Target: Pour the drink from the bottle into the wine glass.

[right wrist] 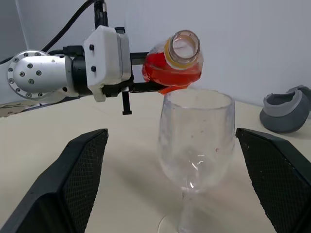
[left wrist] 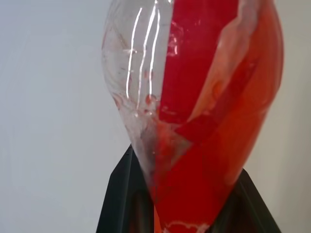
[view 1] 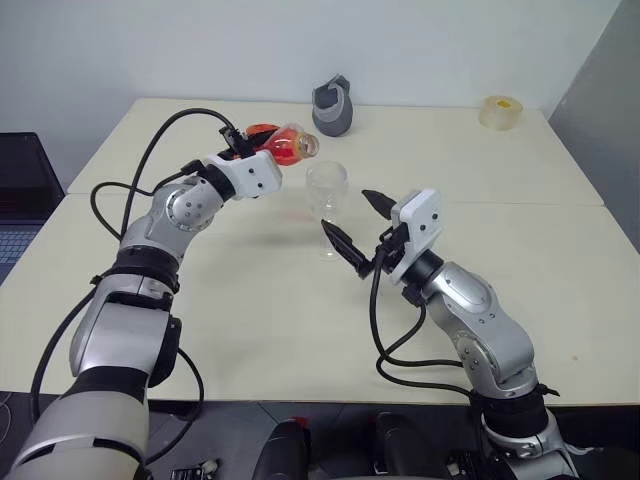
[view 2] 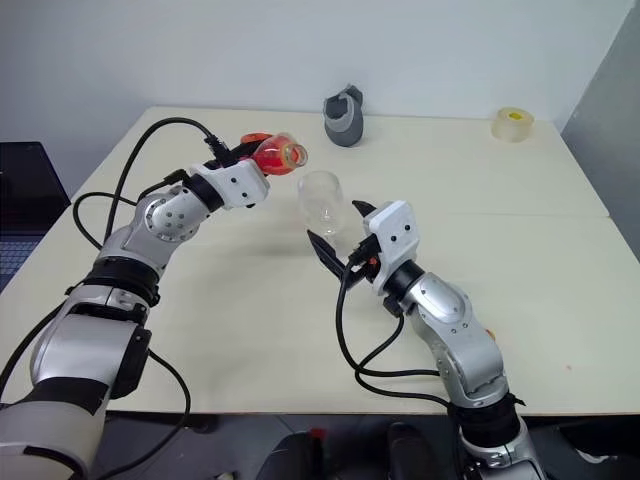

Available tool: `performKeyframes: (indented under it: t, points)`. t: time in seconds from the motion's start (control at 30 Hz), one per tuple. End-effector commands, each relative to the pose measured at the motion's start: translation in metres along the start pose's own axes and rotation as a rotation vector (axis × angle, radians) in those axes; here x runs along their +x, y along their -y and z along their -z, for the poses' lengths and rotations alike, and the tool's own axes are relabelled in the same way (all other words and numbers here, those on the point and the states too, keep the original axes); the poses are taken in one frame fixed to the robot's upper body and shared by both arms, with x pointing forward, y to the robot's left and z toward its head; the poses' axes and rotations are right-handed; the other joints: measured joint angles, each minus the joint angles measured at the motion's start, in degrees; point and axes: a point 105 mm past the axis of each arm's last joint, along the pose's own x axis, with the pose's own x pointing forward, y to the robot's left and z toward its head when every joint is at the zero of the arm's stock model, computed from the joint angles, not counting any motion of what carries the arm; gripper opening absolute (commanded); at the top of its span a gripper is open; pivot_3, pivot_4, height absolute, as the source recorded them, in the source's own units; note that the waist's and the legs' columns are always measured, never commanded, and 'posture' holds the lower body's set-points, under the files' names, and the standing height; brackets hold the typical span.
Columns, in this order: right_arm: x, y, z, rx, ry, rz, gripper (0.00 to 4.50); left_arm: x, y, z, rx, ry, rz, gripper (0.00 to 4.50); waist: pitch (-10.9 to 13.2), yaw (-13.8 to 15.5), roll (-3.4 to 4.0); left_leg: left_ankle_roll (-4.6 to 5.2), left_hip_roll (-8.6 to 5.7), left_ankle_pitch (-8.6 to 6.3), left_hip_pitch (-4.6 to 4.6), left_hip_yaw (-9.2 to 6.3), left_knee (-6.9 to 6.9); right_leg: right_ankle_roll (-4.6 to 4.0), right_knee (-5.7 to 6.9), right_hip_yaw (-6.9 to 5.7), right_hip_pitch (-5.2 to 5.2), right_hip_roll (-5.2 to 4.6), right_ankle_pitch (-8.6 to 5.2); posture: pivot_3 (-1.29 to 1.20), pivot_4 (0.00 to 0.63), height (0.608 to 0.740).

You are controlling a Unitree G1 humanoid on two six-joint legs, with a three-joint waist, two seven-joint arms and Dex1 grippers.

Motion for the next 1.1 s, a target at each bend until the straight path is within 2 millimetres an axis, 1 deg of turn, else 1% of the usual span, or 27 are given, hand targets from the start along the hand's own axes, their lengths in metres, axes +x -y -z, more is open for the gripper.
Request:
performKeyframes:
  t: [0.03, 0.23, 0.53, 0.8, 1.1]
  points:
    - [0.0, 0.0, -0.01, -0.025, 0.032, 0.002, 4.5, 0.005, -0.023, -0.01, 0.091, 0.042, -0.058, 0.75, 0.0, 0.0, 0.0, 0.0, -0.01, 0.0, 0.0, 0.01, 0.0, 0.0, 0.0, 0.01, 0.0, 0.0, 0.0, 0.0, 0.15, 0.74]
    - [-0.003, 0.002, -0.004, -0.026, 0.013, 0.025, 4.5, 0.01, -0.024, -0.015, 0.18, 0.063, -0.047, 0.75, 0.0, 0.01, 0.0, 0.0, -0.01, 0.0, -0.01, 0.01, 0.01, 0.0, 0.0, 0.0, 0.0, -0.01, 0.0, 0.0, 0.15, 0.74]
    - [-0.007, 0.002, -0.004, -0.028, 0.005, 0.045, 4.5, 0.012, -0.03, -0.015, 0.279, 0.058, -0.072, 0.75, 0.0, -0.04, 0.0, 0.0, 0.0, 0.0, 0.0, 0.02, 0.0, 0.0, 0.02, 0.01, -0.02, -0.01, 0.0, 0.0, 0.15, 0.74]
    - [-0.006, 0.002, -0.006, -0.031, 0.006, 0.044, 4.5, 0.013, -0.035, -0.015, 0.302, 0.054, -0.104, 0.75, 0.0, -0.02, 0.0, 0.0, 0.0, 0.0, -0.01, 0.04, 0.0, 0.0, 0.02, 0.01, -0.02, -0.01, 0.0, 0.0, 0.15, 0.74]
    - [-0.01, 0.014, -0.01, -0.045, -0.001, 0.068, 4.5, 0.012, -0.038, -0.011, 0.322, 0.036, -0.11, 0.75, 0.0, 0.0, 0.0, -0.01, -0.01, 0.0, 0.0, 0.07, 0.01, 0.0, 0.02, 0.0, -0.03, -0.01, 0.0, 0.0, 0.15, 0.74]
